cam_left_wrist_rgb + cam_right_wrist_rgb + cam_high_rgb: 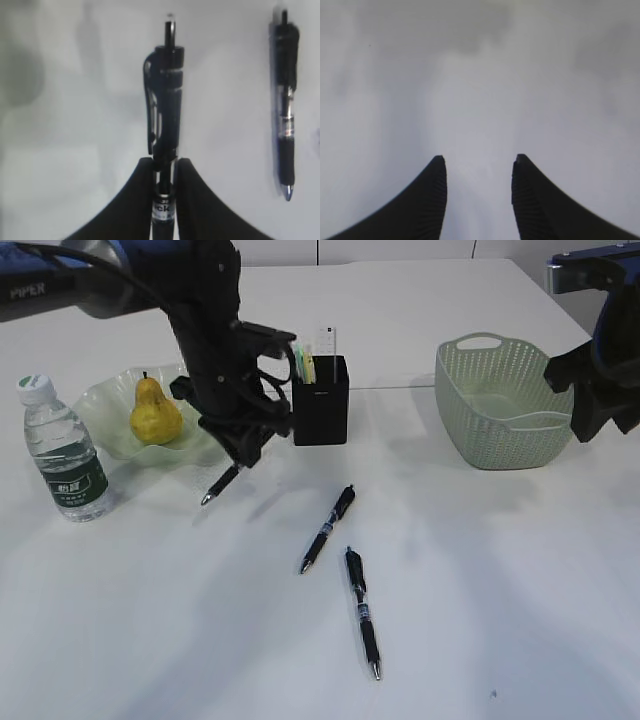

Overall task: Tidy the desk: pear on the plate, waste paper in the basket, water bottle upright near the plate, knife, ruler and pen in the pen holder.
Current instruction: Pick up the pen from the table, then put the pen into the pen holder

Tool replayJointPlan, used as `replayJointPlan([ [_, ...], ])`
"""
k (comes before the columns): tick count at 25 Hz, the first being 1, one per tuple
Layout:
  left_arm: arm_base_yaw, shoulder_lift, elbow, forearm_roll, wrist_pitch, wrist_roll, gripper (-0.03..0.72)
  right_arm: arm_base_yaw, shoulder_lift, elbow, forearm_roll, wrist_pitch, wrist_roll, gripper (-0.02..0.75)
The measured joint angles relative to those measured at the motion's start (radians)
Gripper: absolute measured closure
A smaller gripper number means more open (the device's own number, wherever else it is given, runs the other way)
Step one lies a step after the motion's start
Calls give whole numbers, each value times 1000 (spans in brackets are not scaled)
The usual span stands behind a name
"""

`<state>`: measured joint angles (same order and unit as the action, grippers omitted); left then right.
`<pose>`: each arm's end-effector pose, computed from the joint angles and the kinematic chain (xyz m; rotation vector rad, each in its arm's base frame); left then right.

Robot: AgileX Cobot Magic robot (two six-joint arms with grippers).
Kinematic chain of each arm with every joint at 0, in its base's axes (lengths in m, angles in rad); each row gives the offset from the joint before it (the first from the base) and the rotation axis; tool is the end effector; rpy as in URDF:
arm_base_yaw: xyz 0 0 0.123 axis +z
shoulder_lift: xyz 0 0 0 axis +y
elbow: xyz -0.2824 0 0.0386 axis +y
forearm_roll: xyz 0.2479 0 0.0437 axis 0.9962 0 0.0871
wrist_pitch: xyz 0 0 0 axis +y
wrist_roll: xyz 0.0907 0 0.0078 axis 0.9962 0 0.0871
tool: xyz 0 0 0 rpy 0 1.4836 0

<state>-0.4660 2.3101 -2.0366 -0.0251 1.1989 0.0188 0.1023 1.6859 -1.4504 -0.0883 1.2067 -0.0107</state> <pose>0.4332 -0.2203 0.1913 0.7016 2.8802 -0.0962 0.3404 0.0274 0.2951 -0.1977 2.9135 -0.1109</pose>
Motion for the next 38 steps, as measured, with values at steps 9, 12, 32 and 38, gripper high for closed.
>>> replayJointPlan([
  [9, 0, -142, 13, 0, -264, 0, 627, 0, 0, 0, 0, 0, 0, 386],
  [12, 0, -194, 77, -2, -435, 0, 627, 0, 0, 0, 0, 0, 0, 386],
  [32, -35, -275, 737, -36, -1792, 0, 627, 0, 0, 0, 0, -26, 0, 386],
  [38, -35, -214, 680, -43, -1810, -8, 627, 0, 0, 0, -6, -43, 0, 386],
])
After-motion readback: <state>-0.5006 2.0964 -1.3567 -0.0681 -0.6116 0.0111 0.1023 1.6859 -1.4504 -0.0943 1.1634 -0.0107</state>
